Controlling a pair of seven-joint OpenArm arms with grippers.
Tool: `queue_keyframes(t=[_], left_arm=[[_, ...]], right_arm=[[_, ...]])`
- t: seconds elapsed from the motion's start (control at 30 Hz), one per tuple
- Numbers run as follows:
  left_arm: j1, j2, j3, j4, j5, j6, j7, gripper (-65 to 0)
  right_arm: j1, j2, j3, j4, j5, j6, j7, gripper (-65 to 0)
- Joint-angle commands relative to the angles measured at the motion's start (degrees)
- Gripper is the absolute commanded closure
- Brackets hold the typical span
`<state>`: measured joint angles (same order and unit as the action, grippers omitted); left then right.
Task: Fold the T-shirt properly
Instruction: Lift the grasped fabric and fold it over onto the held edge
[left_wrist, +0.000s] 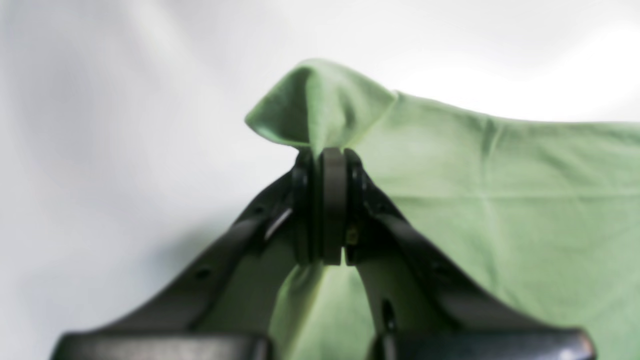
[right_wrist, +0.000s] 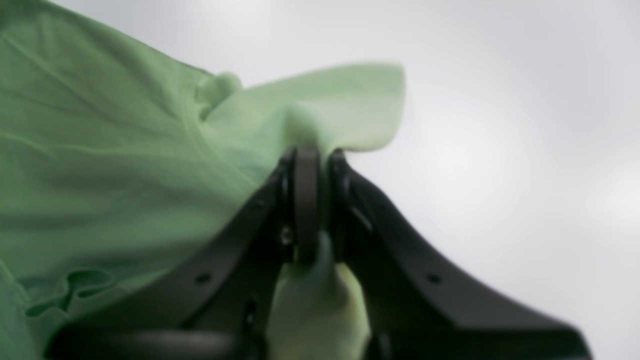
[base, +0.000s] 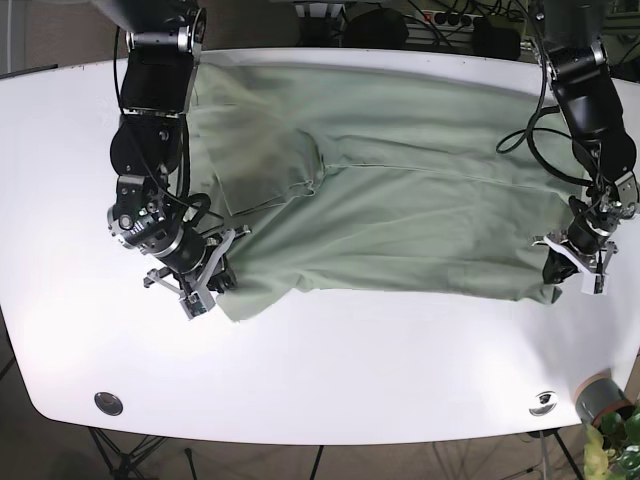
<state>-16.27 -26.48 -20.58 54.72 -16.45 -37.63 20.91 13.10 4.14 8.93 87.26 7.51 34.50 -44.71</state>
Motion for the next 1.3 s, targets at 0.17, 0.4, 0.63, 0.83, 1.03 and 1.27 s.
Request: queue_keyframes(t=[0.17,0.4,0.63,0.83,1.03,1.27], left_arm=[[5.77,-1.26,-5.75,10.38,-1.27,-0.31,2.43,0.0],[13.59,0.5,-11.29,19.61,-1.18,-2.37,4.63,0.0],[19.75,1.56,-18.15,25.15,-1.09,-2.37,8.59,0.0],[24.14,1.47,-19.03,24.8,-0.92,-2.37,9.47,0.0],[28.01,1.2,-18.67,24.8,-0.74,-2.37,9.47,0.0],[29.85,0.15,-16.48,21.54,0.84,-2.37,9.47,-0.4]], right_arm=[[-6.47,0.3,0.17,16.87,0.62,-0.17,-3.95,-2.2],[-17.54,-1.2,1.49,27.51,0.62,-0.17,-4.92,-2.2],[-25.1,-5.24,6.41,29.0,0.62,2.03,-4.92,-2.2],[-29.85,-8.41,8.35,28.91,0.54,2.29,-4.39,-2.2],[-32.14,-8.67,9.49,28.74,0.54,2.2,-2.46,-2.2],[-33.89,-9.9,9.49,28.74,0.54,2.2,-2.9,-3.0]])
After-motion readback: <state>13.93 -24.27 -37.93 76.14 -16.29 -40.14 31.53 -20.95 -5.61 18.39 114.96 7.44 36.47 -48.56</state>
